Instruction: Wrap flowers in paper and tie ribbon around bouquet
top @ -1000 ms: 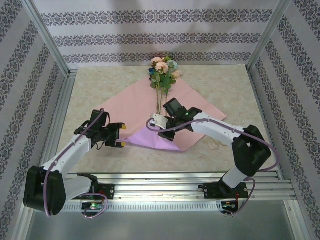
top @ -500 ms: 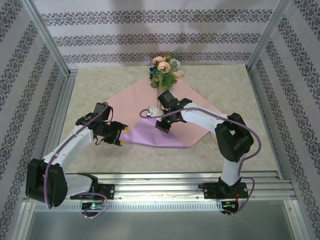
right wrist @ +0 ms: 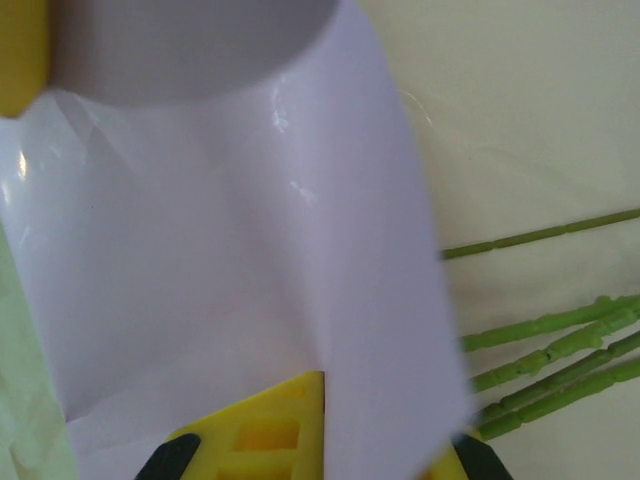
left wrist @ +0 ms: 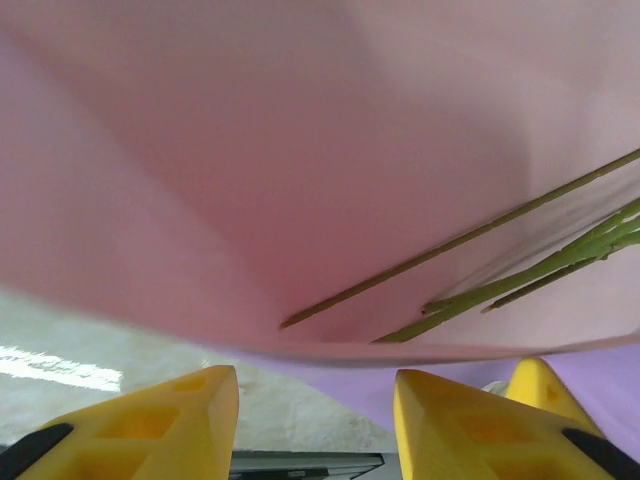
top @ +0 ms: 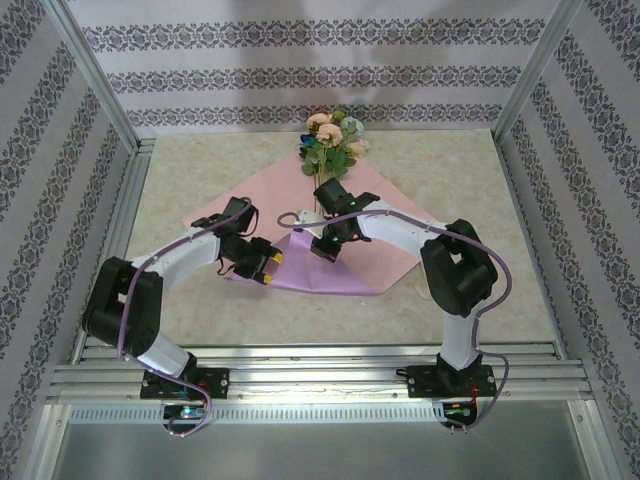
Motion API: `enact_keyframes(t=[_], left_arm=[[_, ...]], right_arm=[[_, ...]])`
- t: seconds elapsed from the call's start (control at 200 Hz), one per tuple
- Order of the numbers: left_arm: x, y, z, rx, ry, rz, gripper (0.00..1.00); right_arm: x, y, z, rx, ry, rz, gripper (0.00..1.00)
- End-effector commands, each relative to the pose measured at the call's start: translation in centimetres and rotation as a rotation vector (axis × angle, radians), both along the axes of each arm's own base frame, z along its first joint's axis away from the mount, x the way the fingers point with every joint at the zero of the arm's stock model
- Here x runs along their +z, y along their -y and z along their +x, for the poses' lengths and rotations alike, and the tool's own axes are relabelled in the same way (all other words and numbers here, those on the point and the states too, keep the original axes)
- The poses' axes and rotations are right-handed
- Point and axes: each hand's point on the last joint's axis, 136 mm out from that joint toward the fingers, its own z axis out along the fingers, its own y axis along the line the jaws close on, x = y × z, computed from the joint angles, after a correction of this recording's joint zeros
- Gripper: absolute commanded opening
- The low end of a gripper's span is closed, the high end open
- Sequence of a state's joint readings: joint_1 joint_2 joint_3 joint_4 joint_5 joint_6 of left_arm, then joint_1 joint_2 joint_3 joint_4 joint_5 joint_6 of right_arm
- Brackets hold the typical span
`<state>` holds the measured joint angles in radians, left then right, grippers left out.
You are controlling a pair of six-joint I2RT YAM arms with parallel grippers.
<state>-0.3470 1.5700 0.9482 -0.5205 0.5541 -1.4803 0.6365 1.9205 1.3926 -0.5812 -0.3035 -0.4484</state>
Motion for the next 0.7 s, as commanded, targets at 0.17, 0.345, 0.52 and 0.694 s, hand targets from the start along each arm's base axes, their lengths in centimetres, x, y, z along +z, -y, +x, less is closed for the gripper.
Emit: enact_keyframes(t=[0.17,0.345,0.52,0.694], left_arm=[[-2.3,0.6,0.6,-0.059,0.012,0.037,0.39],[-4.2,-1.1,1.2,-0.116,0.044,0.166,0.38],[-6.5,-2.2,0.0,-0.168,-0.018,0.241,0.35],[-8.3,-2.9,-1.9,-0.149,-0.072,0.244,0.32]], right_arm=[[-0.9,0.2,1.5,-0.067,-0.045,-0.018,0.00],[-1.4,0.5,1.8,-0.095,-0.068,-0.035,0.00],[-1.6,0.8,2.1,-0.122,-0.075,-0.046,0.00],[1.2,1.4,3.0,-0.219,-0.029,-0.039,0.39]])
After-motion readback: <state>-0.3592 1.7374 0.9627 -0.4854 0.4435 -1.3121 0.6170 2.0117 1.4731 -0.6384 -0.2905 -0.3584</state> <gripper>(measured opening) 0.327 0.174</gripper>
